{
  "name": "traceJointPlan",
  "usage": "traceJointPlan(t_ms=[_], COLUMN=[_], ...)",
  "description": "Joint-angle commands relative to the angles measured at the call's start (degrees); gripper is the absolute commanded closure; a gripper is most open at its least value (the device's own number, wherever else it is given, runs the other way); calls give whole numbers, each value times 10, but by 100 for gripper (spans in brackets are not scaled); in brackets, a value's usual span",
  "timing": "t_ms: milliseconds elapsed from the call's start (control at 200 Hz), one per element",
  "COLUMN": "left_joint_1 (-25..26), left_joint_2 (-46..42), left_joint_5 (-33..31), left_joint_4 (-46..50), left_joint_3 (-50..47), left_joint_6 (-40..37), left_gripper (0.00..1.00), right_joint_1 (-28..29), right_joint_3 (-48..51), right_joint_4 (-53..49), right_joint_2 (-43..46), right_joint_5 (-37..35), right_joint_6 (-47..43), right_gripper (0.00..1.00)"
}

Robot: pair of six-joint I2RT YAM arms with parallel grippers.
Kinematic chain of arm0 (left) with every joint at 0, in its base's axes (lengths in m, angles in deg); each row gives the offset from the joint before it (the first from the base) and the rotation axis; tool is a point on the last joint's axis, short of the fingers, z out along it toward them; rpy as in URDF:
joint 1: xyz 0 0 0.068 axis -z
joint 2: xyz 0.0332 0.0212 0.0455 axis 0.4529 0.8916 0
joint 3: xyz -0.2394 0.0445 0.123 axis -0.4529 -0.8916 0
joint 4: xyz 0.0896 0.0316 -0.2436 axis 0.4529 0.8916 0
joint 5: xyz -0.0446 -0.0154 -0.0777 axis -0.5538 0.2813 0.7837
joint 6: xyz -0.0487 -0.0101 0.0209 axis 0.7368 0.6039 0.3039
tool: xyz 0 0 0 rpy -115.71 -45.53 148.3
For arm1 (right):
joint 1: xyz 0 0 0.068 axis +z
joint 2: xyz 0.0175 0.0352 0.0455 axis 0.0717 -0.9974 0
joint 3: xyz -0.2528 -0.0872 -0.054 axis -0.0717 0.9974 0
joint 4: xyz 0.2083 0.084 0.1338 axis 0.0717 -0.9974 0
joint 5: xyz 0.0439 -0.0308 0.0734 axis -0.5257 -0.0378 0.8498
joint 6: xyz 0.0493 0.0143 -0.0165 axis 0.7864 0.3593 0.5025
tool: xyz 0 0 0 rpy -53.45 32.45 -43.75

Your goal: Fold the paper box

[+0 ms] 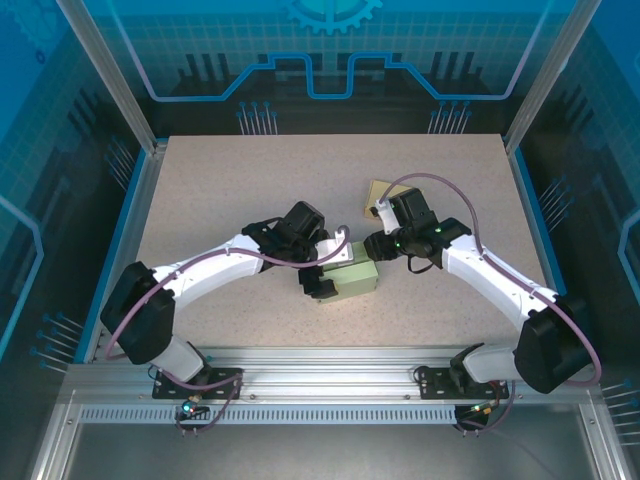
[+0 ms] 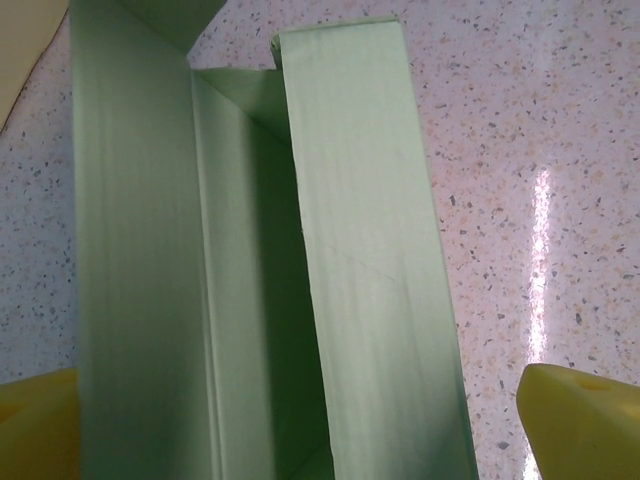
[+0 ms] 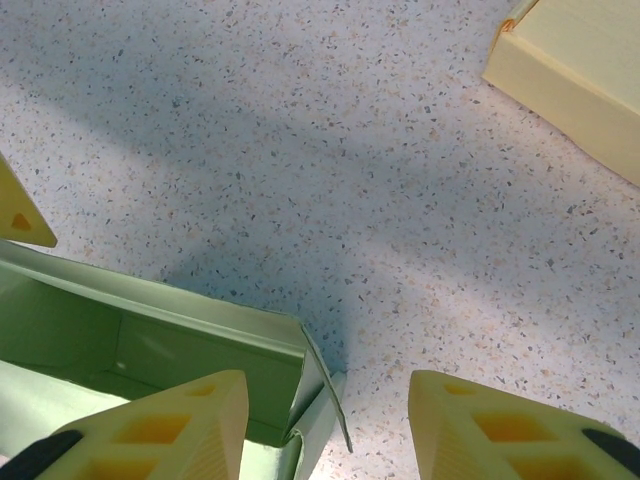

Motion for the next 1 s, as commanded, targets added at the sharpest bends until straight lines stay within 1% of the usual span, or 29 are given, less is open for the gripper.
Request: traceJointPlan(t_ms=[0, 420, 650, 750, 855, 996], left_joint_1=[2, 2, 7, 10, 15, 23], left_joint_2=[-14, 4, 13, 17, 20, 21], left_joint_5=[25, 36, 8, -5, -22, -39], left_joint_4=[-5, 12, 12, 15, 14, 7], left_joint_3=[10, 7, -3, -6, -9, -15], left_joint_6=[-6, -6, -13, -16, -16, -15], left_gripper=[1, 1, 1, 1, 1, 1], right_joint_1=[-7, -7, -7, -7, -4, 1], right_joint_3=[8, 11, 13, 13, 16, 20], right_joint_4=[13, 24, 30, 30, 30, 31], right_joint_2=[2, -12, -16, -19, -20, -16], right_joint_5=[12, 21, 23, 23, 22, 16], right_joint_6=[3, 11, 16, 17, 21, 27], right_gripper=[53, 55, 56, 62, 71, 78])
